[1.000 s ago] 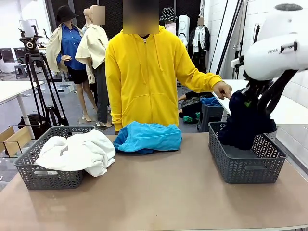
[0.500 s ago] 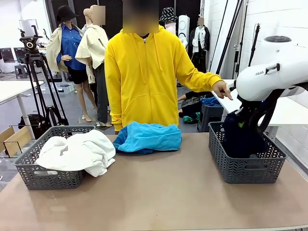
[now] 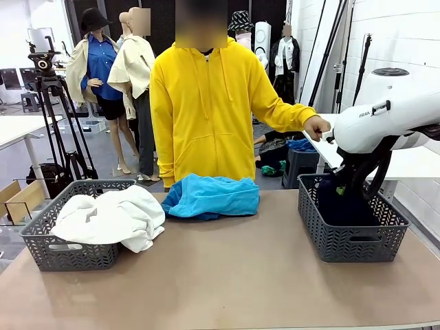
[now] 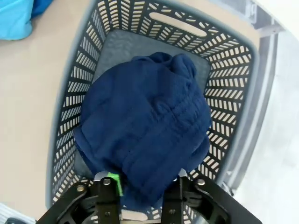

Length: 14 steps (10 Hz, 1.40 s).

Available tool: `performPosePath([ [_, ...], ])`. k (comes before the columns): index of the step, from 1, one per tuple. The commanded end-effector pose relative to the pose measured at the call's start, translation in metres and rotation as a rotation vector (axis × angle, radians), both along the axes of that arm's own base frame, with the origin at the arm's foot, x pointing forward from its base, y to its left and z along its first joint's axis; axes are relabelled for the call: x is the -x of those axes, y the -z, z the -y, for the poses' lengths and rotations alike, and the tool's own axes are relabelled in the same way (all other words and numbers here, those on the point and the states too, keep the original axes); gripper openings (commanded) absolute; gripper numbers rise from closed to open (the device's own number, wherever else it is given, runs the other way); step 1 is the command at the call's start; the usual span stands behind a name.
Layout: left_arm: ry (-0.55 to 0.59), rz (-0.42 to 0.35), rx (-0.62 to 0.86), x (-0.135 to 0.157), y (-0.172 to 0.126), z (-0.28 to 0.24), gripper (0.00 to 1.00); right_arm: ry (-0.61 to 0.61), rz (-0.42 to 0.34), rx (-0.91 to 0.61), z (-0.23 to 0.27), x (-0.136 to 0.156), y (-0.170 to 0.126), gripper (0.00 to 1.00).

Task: Sort the tops and bottoms.
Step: Sort the clothes according to human instructions, then lift clothes from the center of the table with your left hand.

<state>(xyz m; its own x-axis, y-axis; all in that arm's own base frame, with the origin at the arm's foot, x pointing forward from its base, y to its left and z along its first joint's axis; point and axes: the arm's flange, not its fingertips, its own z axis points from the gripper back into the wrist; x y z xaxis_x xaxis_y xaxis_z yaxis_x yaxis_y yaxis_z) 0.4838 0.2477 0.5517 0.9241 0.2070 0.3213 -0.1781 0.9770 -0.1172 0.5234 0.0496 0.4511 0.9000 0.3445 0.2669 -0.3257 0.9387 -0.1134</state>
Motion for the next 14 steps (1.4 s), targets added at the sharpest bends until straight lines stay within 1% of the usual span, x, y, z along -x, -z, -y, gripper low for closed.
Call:
performPosePath([
  [1,0.001,-0.001,-0.006,0.001,-0.001,-0.001,1.0,-0.003,0.013,-0.022,0.001,0.004,-0.004,0.87],
  [2,0.001,-0.001,-0.006,0.001,-0.001,-0.001,1.0,0.002,0.014,-0.016,0.001,0.004,-0.007,1.0],
  [5,0.001,-0.001,-0.006,0.001,-0.001,-0.001,1.0,0.002,0.038,-0.008,0.001,0.01,-0.022,1.0],
  [8,0.001,-0.001,-0.006,0.001,-0.001,-0.001,1.0,0.0,0.08,0.005,-0.003,0.011,-0.046,1.0],
  [9,0.001,-0.001,-0.006,0.001,-0.001,-0.001,1.0,0.004,0.079,-0.005,-0.006,0.011,-0.05,1.0],
  [10,0.001,-0.001,-0.006,0.001,-0.001,-0.001,1.0,-0.004,0.078,-0.004,-0.002,0.01,-0.044,1.0],
  [14,0.001,-0.001,-0.006,0.001,-0.001,-0.001,1.0,-0.004,0.078,-0.004,-0.002,0.01,-0.044,1.0],
])
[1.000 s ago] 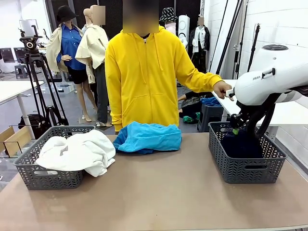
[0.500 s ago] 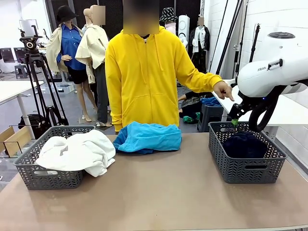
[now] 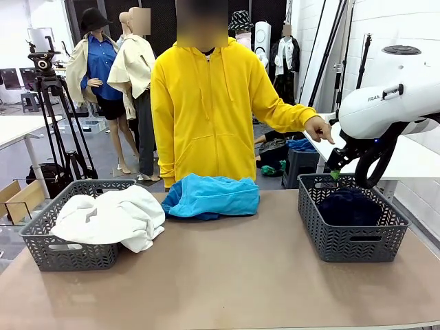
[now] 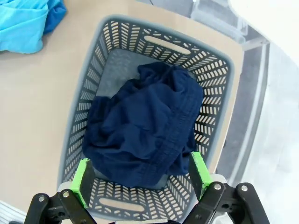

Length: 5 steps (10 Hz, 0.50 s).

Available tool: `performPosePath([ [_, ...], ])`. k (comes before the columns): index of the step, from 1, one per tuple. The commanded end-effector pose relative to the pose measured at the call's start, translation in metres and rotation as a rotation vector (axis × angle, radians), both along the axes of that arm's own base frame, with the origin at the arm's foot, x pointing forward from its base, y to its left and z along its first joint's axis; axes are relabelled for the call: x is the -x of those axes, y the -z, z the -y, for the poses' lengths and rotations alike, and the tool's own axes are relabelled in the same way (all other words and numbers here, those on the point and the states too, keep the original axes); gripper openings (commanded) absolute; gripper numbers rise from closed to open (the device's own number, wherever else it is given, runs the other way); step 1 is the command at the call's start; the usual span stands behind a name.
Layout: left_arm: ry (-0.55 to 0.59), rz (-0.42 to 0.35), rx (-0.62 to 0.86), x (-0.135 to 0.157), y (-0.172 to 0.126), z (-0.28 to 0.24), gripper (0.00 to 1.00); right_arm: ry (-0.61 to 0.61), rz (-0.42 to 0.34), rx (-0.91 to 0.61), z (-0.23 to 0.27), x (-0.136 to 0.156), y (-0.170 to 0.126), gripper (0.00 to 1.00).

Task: Sort the tops and bottoms.
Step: Lift clothes from the center of the table with your left hand.

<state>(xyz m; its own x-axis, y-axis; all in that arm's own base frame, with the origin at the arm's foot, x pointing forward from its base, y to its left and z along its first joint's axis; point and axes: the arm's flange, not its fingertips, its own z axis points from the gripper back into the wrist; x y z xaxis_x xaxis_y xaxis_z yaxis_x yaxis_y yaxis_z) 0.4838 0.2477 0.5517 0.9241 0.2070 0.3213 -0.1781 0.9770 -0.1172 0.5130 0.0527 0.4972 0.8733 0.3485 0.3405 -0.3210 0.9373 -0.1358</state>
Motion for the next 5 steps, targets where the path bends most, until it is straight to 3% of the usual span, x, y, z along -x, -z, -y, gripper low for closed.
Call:
performPosePath([
  [1,0.001,-0.001,-0.006,0.0011,-0.0008,-0.0008,1.0,0.002,-0.004,0.0,0.0014,-0.0004,0.0024,1.0],
  [5,0.001,-0.001,-0.006,0.0011,-0.0008,-0.0008,1.0,0.002,-0.004,0.0,0.0014,-0.0004,0.0024,1.0],
])
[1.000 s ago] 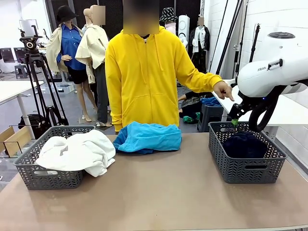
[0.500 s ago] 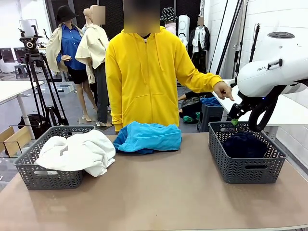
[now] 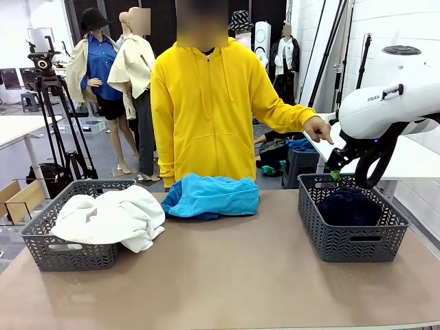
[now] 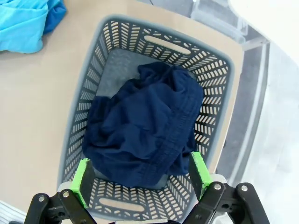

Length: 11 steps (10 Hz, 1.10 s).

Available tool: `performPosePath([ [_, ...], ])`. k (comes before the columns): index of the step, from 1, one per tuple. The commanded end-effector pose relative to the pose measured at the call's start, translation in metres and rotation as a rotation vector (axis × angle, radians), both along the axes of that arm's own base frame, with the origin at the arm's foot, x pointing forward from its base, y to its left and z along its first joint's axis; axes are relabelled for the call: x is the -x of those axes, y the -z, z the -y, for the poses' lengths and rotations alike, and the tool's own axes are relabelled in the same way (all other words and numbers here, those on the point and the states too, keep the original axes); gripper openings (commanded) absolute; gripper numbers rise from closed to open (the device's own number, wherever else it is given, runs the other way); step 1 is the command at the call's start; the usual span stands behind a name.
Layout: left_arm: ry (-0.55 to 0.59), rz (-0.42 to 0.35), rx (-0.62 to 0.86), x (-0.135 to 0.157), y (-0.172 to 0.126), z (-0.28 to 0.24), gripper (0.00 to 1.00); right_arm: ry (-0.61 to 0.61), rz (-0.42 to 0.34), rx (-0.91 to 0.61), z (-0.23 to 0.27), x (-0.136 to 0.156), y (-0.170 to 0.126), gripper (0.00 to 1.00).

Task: Sort the tops and bottoms.
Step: Lift clothes from the center of the table with your left hand.

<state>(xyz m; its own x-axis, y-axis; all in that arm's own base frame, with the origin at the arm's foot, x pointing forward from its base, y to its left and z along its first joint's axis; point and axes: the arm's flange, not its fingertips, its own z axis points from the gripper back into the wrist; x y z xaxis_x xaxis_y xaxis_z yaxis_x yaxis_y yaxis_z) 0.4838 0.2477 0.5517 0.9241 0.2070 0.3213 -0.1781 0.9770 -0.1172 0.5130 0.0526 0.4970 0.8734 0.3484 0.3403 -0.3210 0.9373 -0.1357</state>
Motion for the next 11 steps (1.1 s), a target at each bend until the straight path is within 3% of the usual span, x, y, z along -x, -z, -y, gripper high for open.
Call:
performPosePath([
  [1,0.0,0.0,0.0,0.0,0.0,0.0,1.0,0.0,0.0,0.0,0.0,0.0,0.0,1.0],
  [5,0.259,0.304,-0.028,-0.001,-0.075,0.131,1.0,0.293,0.008,-0.023,0.115,0.03,-0.013,1.0],
  [7,0.423,0.361,0.036,-0.004,-0.097,0.21,1.0,0.41,0.013,-0.016,0.162,0.048,-0.017,1.0],
  [9,0.567,0.361,0.095,-0.002,-0.077,0.306,1.0,0.524,-0.005,-0.054,0.204,0.053,-0.002,1.0],
  [11,0.57,0.358,0.12,0.006,-0.034,0.38,1.0,0.584,-0.038,-0.087,0.226,0.059,0.016,1.0],
])
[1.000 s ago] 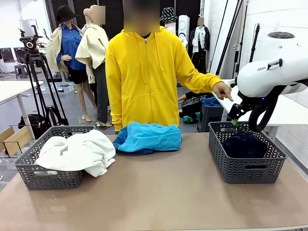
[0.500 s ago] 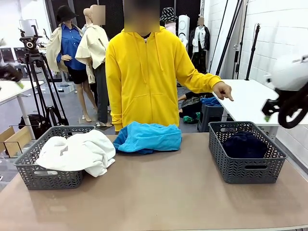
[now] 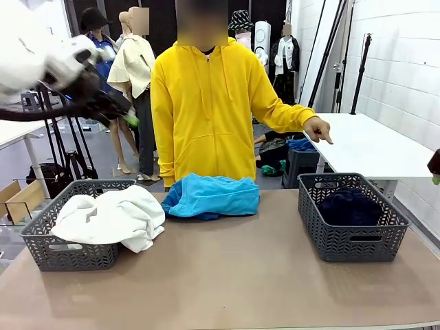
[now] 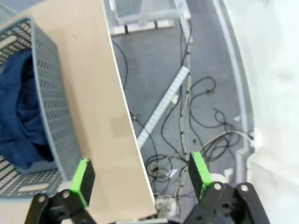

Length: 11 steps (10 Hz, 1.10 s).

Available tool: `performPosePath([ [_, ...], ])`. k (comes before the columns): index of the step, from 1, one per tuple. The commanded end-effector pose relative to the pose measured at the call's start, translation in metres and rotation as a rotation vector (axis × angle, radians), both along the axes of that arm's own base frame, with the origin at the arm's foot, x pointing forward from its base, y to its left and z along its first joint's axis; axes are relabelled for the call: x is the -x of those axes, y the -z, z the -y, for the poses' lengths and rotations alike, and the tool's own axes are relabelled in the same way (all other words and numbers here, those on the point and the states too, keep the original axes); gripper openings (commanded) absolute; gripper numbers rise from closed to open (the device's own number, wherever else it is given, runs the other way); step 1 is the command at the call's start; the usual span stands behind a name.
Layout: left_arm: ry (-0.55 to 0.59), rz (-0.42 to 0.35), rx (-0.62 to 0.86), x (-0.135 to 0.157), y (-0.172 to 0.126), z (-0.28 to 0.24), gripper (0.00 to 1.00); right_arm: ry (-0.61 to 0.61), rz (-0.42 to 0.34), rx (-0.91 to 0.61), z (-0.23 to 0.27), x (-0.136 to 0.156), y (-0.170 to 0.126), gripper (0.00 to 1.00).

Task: Sort the tops and bottoms.
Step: Lift clothes from the center of the table with your left hand.

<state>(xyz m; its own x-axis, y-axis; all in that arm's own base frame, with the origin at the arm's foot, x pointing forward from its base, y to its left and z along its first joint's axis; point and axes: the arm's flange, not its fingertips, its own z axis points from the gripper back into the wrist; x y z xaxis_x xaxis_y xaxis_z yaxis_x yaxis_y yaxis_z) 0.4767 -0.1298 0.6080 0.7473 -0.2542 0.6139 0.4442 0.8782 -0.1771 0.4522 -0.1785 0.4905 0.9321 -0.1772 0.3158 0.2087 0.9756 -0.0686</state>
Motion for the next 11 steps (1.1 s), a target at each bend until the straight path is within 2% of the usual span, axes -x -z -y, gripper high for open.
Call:
performPosePath([
  [1,-0.008,0.004,0.012,0.01,0.047,0.028,1.0,0.07,-0.007,-0.046,0.003,0.002,0.018,1.0],
  [2,-0.063,0.018,-0.021,0.01,0.073,0.044,1.0,0.084,-0.011,-0.082,0.007,-0.001,0.033,1.0],
  [3,0.015,-0.008,-0.005,0.005,0.029,0.027,1.0,0.028,-0.016,-0.016,0.006,0.001,0.01,1.0],
  [6,0.015,-0.008,-0.005,0.005,0.029,0.027,1.0,0.028,-0.016,-0.016,0.006,0.001,0.01,1.0],
  [7,-0.004,-0.003,-0.002,0.007,0.041,0.036,1.0,0.028,-0.016,-0.016,0.006,0.001,0.01,1.0],
  [8,0.015,-0.011,-0.053,-0.004,0.052,0.051,1.0,0.028,-0.016,-0.016,0.006,0.001,0.01,1.0],
  [11,0.063,-0.121,-0.144,-0.089,0.103,0.119,1.0,0.028,-0.016,-0.016,0.006,0.001,0.01,1.0],
])
